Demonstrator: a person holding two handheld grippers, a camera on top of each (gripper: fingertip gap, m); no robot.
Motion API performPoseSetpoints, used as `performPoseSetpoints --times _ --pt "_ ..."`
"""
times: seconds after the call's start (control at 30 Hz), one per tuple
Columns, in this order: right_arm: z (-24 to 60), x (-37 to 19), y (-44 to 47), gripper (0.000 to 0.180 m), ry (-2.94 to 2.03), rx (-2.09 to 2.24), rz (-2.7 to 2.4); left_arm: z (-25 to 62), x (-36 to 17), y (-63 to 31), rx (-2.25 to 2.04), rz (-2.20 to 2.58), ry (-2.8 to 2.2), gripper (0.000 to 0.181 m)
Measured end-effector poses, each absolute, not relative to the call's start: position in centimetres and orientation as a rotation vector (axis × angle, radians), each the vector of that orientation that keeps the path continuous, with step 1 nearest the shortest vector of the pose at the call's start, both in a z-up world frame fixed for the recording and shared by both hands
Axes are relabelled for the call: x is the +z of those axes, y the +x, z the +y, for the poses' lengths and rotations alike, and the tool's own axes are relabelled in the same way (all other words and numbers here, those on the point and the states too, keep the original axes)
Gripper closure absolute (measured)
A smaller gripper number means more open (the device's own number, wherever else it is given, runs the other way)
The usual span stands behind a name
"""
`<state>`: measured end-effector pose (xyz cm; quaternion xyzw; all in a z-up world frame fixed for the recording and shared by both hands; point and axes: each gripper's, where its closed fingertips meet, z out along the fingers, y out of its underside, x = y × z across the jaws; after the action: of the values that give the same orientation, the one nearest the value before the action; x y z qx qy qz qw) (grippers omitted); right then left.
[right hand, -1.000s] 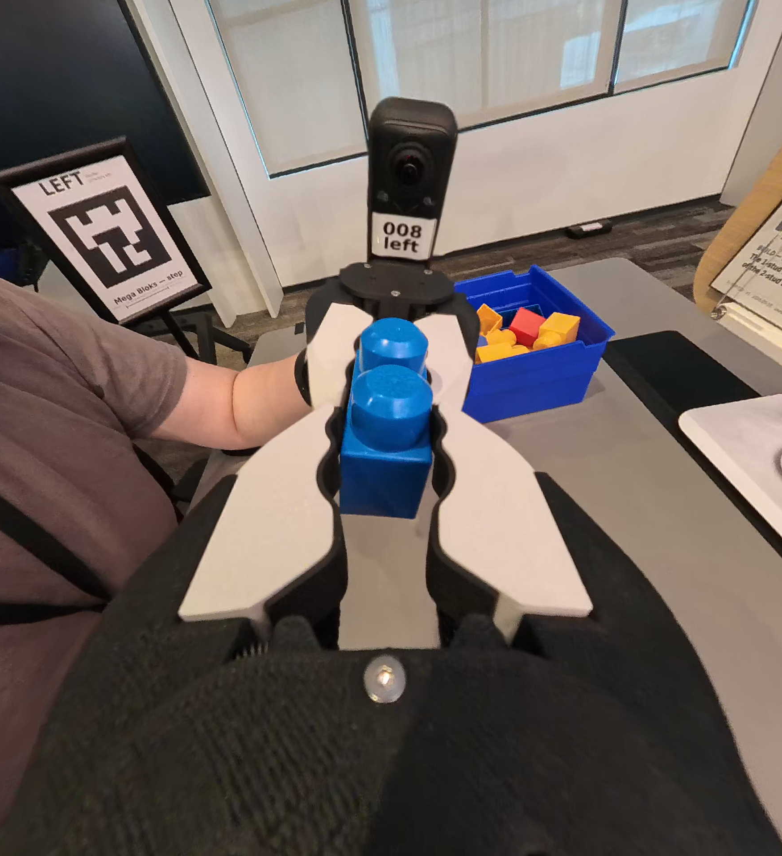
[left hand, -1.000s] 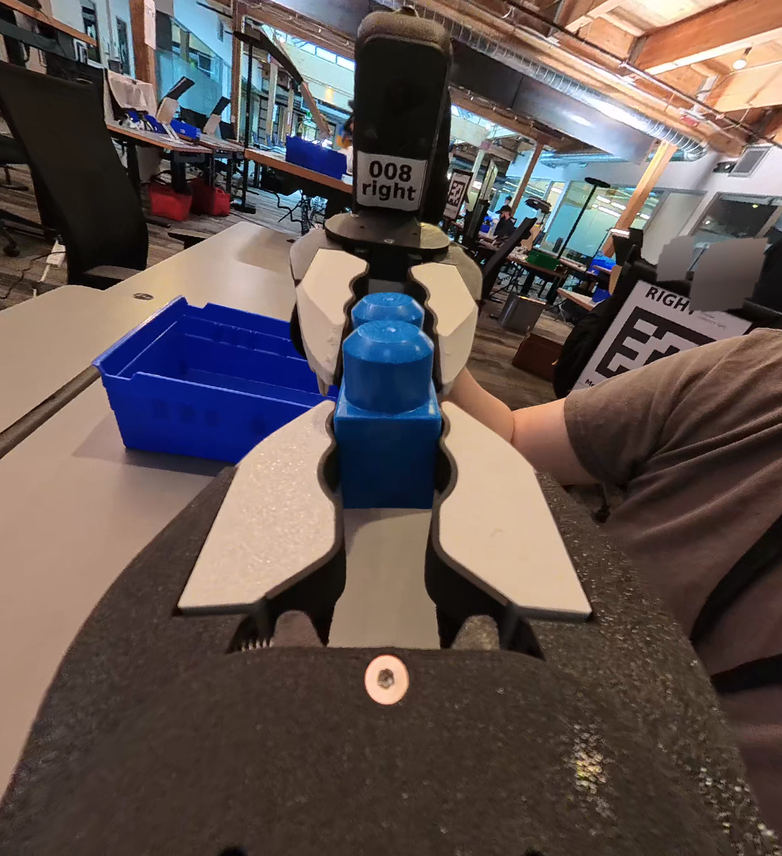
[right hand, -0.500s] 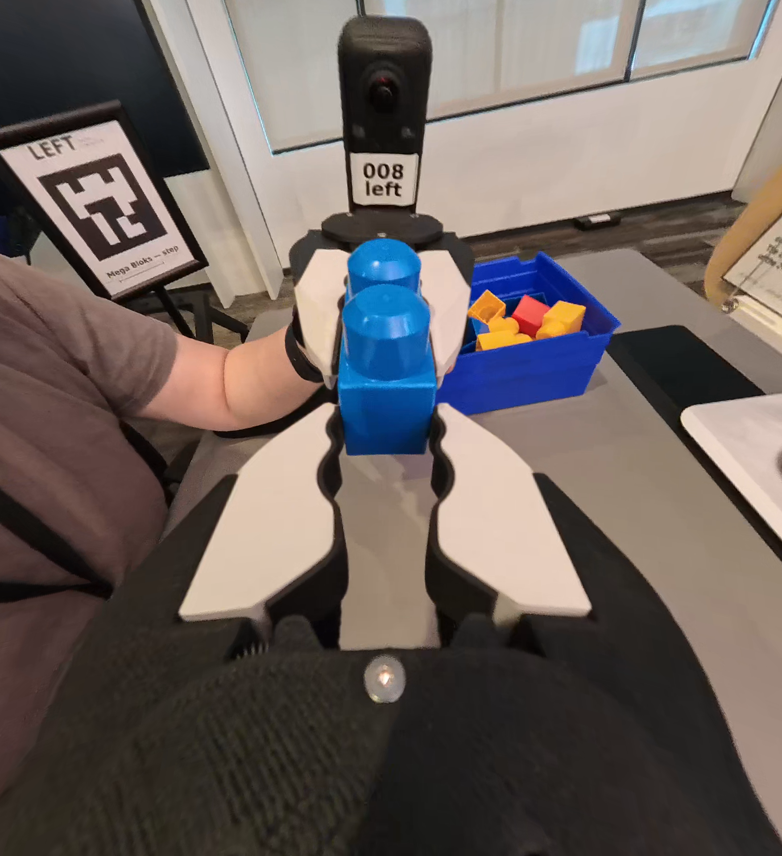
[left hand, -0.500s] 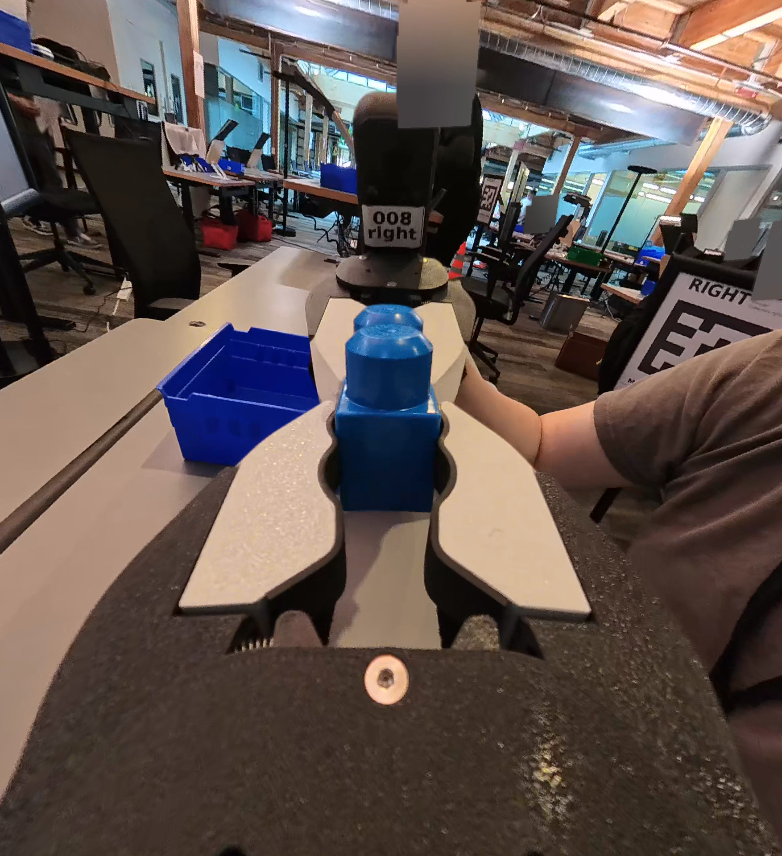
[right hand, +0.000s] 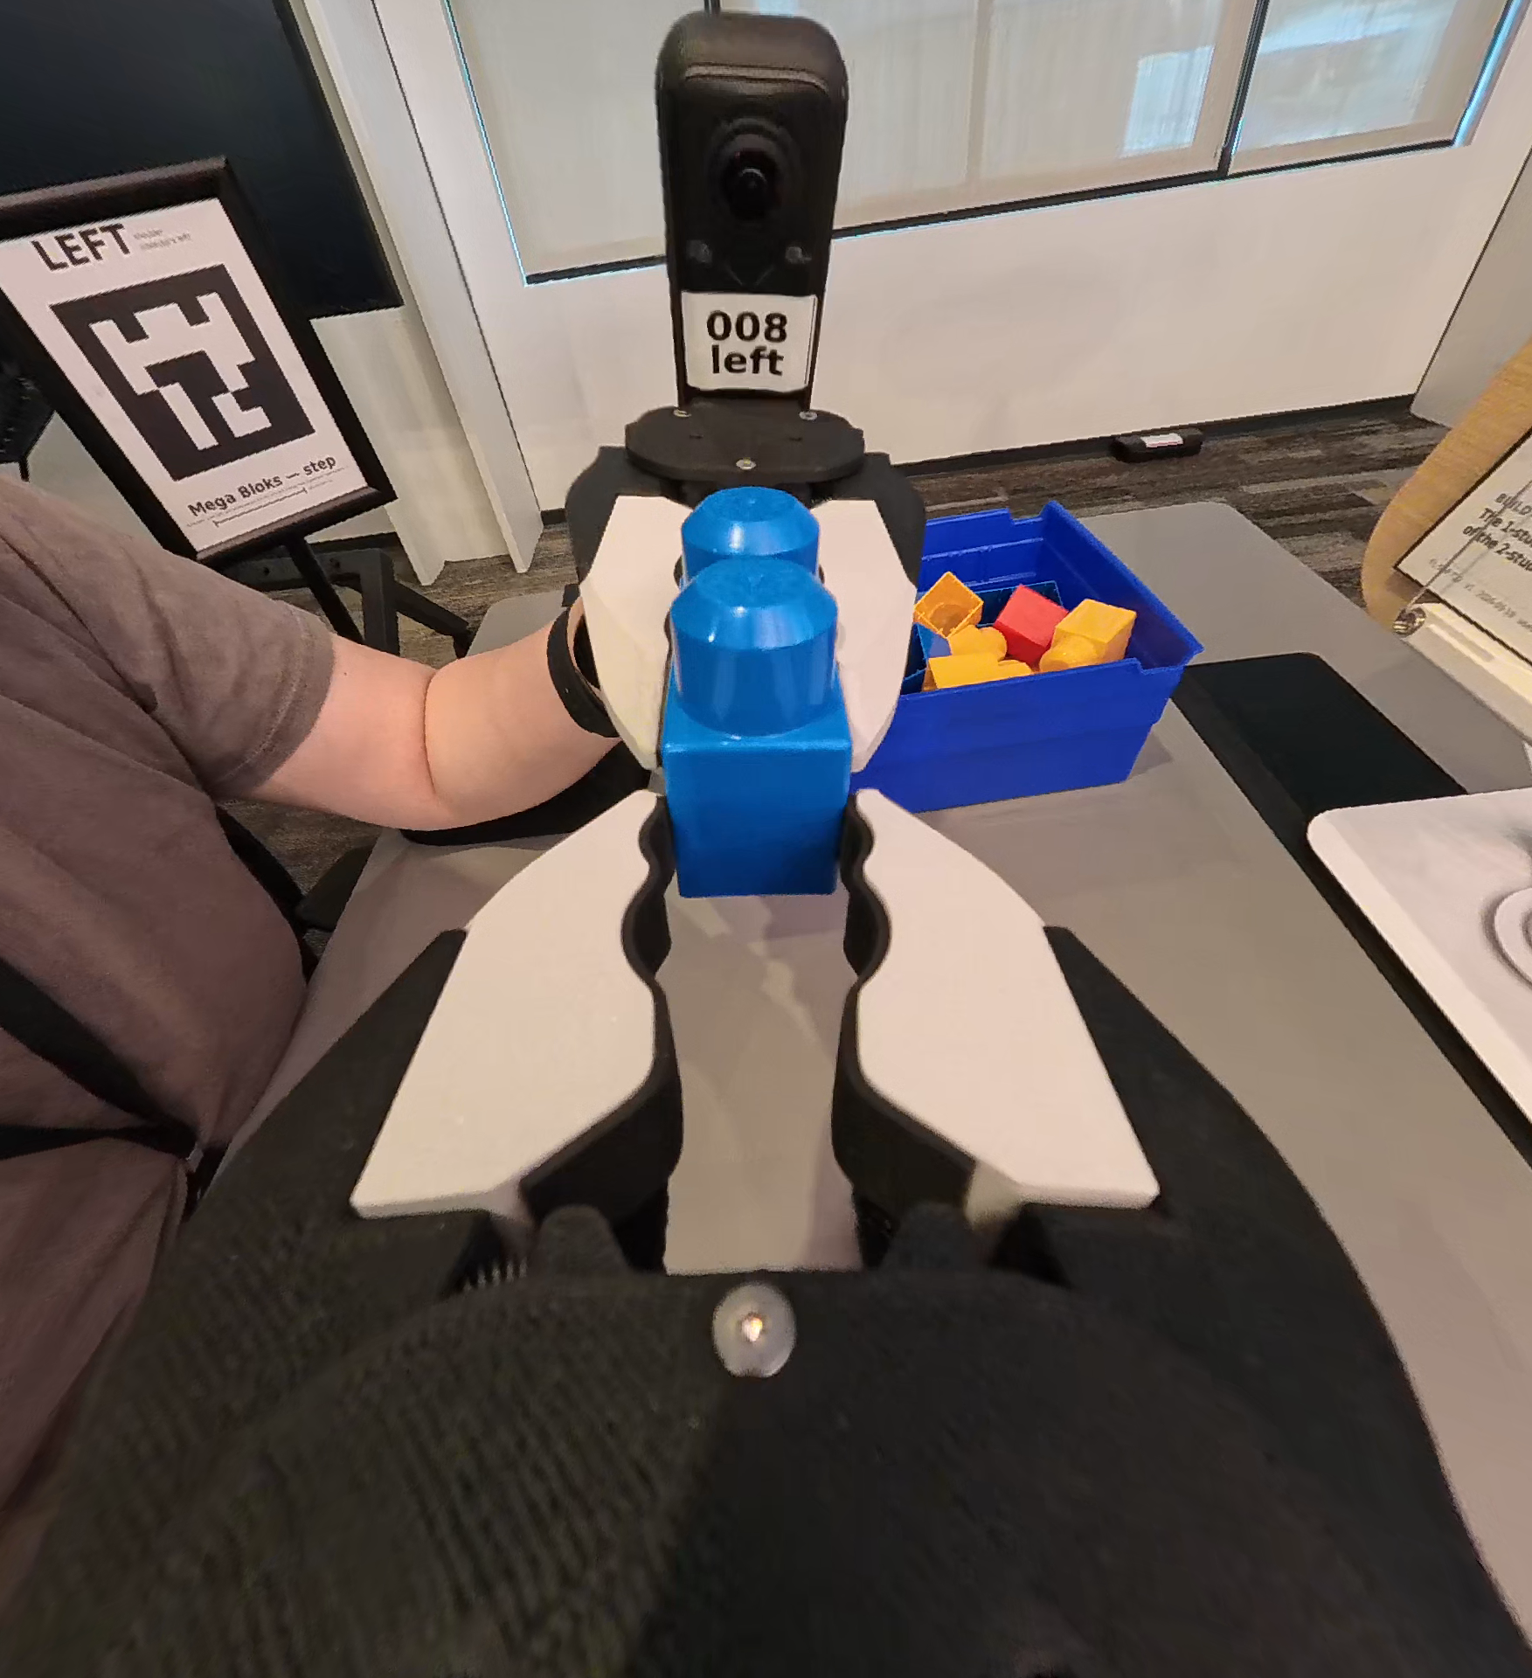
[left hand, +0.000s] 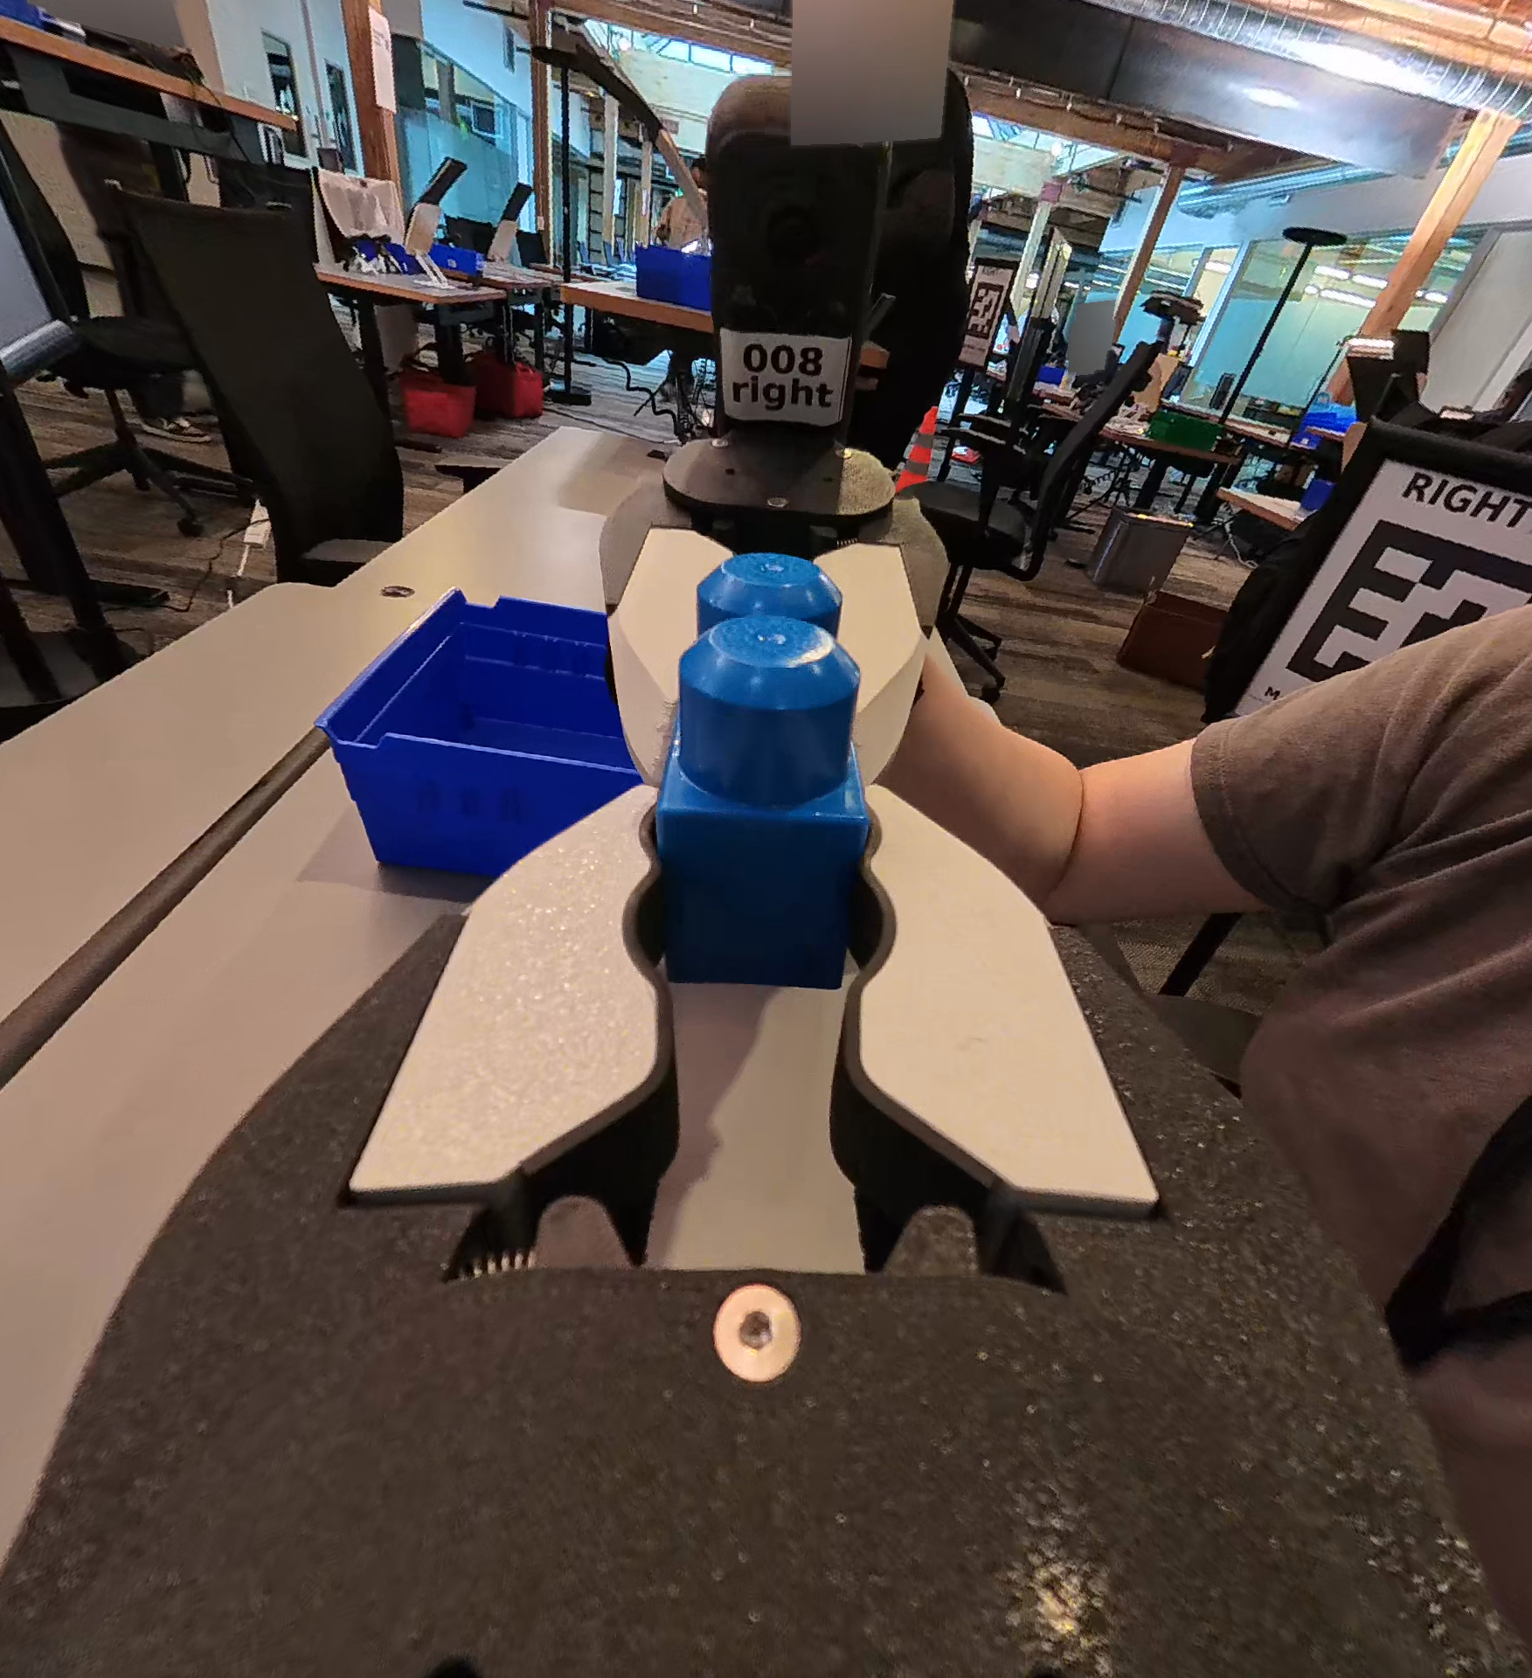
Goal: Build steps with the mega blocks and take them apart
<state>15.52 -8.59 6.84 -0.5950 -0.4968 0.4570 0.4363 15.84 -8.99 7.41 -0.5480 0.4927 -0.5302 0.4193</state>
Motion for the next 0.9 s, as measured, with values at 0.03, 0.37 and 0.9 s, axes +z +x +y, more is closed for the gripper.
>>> performPoseSetpoints --times 0.03,0.37,0.9 --pt "-8.5 6.9 15.5 0.144 -1.477 1.138 -1.233 -8.9 7.5 15.9 -1.327 1.227 -1.37 0.144" --pt "-8.1 6.6 15.3 0.143 -1.482 1.143 -1.201 -8.5 7.4 15.7 -1.329 1.205 -1.378 0.144" --pt "-6.6 5.5 15.2 0.133 -1.559 1.075 -1.149 -6.9 7.3 14.3 -1.24 1.181 -1.419 0.144"
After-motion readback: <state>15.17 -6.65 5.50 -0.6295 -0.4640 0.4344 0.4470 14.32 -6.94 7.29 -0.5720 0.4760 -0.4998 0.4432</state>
